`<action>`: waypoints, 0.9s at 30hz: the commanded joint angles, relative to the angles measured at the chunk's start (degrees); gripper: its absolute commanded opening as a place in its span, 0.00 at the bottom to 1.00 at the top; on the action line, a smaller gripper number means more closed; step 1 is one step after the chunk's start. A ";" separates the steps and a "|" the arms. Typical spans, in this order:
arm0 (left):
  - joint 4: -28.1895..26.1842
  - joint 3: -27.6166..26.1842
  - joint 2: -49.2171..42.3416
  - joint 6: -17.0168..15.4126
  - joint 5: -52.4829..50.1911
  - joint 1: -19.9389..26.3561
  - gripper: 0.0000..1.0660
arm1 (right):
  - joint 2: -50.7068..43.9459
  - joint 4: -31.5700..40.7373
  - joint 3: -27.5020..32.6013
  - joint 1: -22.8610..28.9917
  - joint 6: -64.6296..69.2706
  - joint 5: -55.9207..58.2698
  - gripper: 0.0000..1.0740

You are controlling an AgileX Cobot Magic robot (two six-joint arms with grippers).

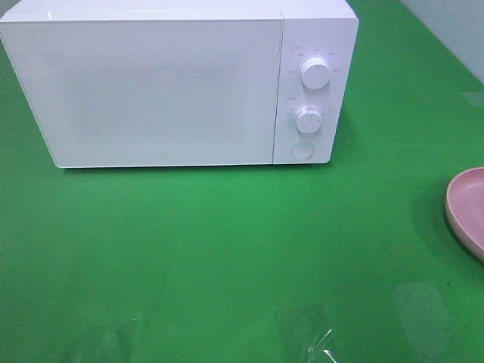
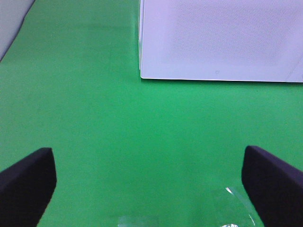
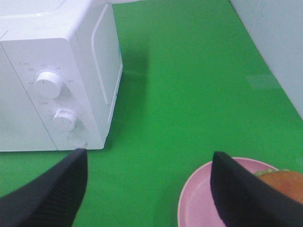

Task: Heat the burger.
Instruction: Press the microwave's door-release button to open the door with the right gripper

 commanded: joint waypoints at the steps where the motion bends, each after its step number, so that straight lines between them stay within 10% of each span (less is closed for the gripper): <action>1: 0.00 0.11 -0.34 -0.23 0.11 -0.11 0.94 | 1.49 -0.52 1.15 -0.40 -0.17 -4.58 0.68; 27: 0.00 0.11 -0.34 -0.23 0.11 -0.11 0.94 | 20.40 1.20 14.55 -0.40 -1.83 -49.68 0.68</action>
